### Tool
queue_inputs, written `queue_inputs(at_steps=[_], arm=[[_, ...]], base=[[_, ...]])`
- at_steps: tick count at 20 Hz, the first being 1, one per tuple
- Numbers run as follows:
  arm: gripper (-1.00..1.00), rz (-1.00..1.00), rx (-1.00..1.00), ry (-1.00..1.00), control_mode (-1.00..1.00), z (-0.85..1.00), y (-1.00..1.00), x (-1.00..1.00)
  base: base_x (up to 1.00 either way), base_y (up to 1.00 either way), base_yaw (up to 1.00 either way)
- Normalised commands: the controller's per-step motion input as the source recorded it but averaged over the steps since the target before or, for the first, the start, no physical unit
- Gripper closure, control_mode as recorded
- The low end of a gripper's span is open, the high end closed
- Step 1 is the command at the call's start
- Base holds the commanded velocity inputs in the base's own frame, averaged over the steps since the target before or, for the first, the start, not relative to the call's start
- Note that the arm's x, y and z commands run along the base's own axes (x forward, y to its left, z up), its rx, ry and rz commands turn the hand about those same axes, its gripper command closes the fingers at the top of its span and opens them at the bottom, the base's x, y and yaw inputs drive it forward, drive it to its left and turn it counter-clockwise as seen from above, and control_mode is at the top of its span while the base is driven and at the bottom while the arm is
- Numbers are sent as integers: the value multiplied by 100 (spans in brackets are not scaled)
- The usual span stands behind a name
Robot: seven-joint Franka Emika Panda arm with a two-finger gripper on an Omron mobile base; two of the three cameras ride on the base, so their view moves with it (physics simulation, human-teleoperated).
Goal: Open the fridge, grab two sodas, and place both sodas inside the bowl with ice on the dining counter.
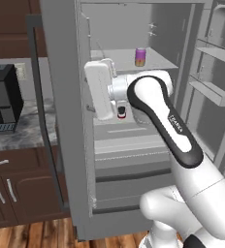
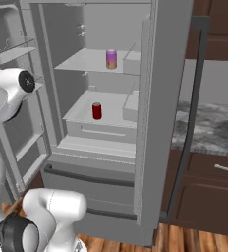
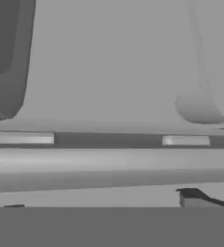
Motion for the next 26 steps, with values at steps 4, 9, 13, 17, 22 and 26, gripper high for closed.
queue_inputs(at_steps=[4, 9, 13, 17, 22, 26], arm=[[-100, 2, -4, 0, -100, -24, 95, 6], [-100, -3, -11, 1, -100, -9, 20, -8], [-100, -11, -12, -16, -100, 11, -45, -62], [-100, -15, -21, -16, -100, 10, -75, -53], [-100, -17, -33, -7, -100, 3, -67, -21], [-100, -17, -56, 0, -100, 10, -51, -1]], base=[[0, 0, 0], [0, 0, 0], [0, 0, 0], [0, 0, 0], [0, 0, 0], [0, 0, 0]])
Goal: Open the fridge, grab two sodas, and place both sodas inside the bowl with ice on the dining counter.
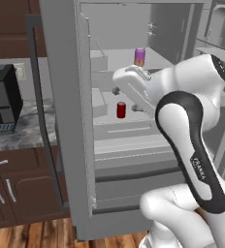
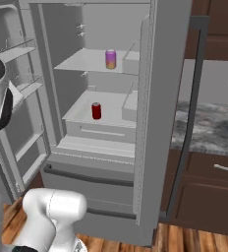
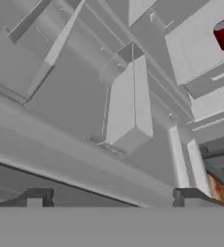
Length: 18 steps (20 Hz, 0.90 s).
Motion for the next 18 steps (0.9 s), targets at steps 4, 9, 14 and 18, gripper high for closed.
queue_inputs(at_steps=[4, 9, 14, 18], arm=[[-100, -15, -49, -7, -100, 0, -65, 0], [-100, -6, -36, -21, -100, -25, -84, 0], [-100, -1, -30, -27, -100, -50, -76, 0], [-100, -4, -30, -30, -100, -6, -51, 3]], base=[[0, 0, 0], [0, 0, 0], [0, 0, 0], [0, 0, 0]])
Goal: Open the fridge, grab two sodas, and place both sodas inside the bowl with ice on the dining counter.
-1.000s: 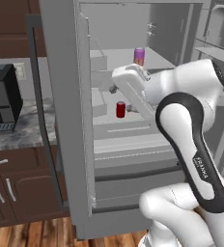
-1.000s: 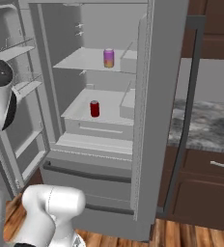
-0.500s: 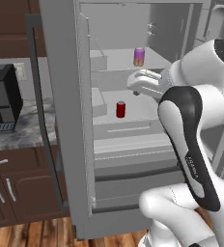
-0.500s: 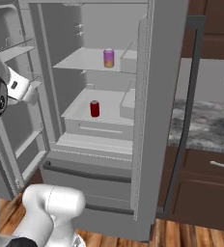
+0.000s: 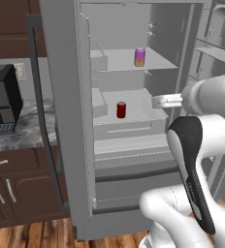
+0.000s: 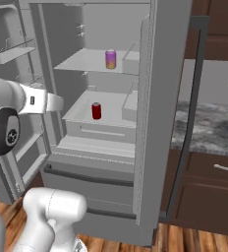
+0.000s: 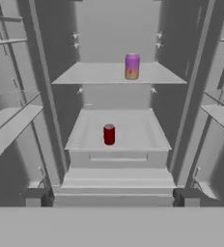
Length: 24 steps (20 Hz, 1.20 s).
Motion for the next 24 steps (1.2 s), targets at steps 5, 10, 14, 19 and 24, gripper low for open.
queue_inputs(at_steps=[5, 10, 14, 19, 24], arm=[[-100, -4, -8, -27, -100, 20, -17, 11], [-100, 0, 0, -8, -100, 14, -1, 31], [-100, 0, 3, 0, -100, 16, -5, 45], [-100, 0, 1, 0, -100, 18, -3, 27], [-100, 0, 0, 0, -100, 2, 1, 5]], base=[[0, 0, 0], [0, 0, 0], [0, 0, 0], [0, 0, 0], [0, 0, 0]])
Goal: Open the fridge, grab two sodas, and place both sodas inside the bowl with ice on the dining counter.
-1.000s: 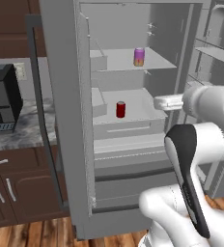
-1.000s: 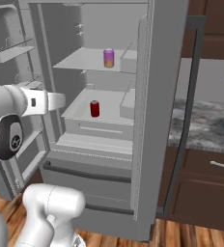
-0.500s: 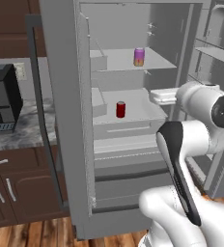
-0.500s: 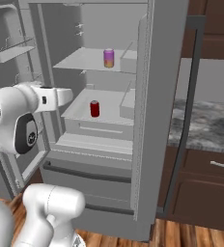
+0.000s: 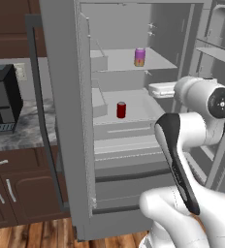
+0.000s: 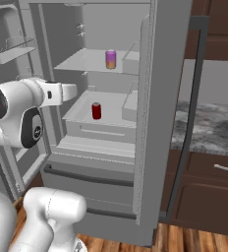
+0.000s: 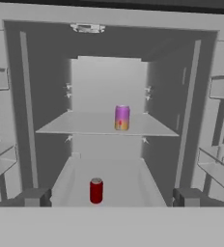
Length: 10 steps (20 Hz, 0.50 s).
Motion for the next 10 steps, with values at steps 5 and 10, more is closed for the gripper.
queue_inputs(at_steps=[5, 10], arm=[[-100, 0, 0, 6, -100, 5, 0, 24], [-100, 0, 0, 3, -100, 6, 0, 32]], base=[[0, 0, 0], [0, 0, 0]])
